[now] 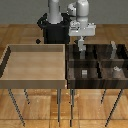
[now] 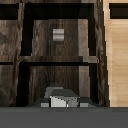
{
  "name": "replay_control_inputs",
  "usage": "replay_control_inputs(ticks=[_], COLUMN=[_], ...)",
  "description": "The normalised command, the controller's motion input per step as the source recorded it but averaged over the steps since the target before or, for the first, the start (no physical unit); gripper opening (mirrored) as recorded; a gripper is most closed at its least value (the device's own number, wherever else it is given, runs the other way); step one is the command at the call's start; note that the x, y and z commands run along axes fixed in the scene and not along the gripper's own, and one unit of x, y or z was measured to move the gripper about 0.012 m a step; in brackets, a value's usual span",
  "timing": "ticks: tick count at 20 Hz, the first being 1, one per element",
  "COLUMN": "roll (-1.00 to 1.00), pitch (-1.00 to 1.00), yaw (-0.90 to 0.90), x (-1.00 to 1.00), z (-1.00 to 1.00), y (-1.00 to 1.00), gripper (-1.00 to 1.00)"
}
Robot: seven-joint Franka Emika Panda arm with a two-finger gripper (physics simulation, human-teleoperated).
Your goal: Place the milk carton into the appropriate compartment.
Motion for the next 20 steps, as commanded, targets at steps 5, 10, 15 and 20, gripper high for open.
replay_control_inputs(ticks=[5, 10, 15, 20], roll=[0.00, 0.00, 0.00, 0.00], pitch=[0.00, 0.00, 0.00, 0.00], yaw=[0.00, 0.00, 0.00, 0.00], x=[0.00, 0.00, 0.00, 0.00], z=[-0.60, -0.80, 0.00, 0.00], y=[0.20, 0.00, 0.00, 0.00], gripper=[-1.00, 1.00, 1.00, 1.00])
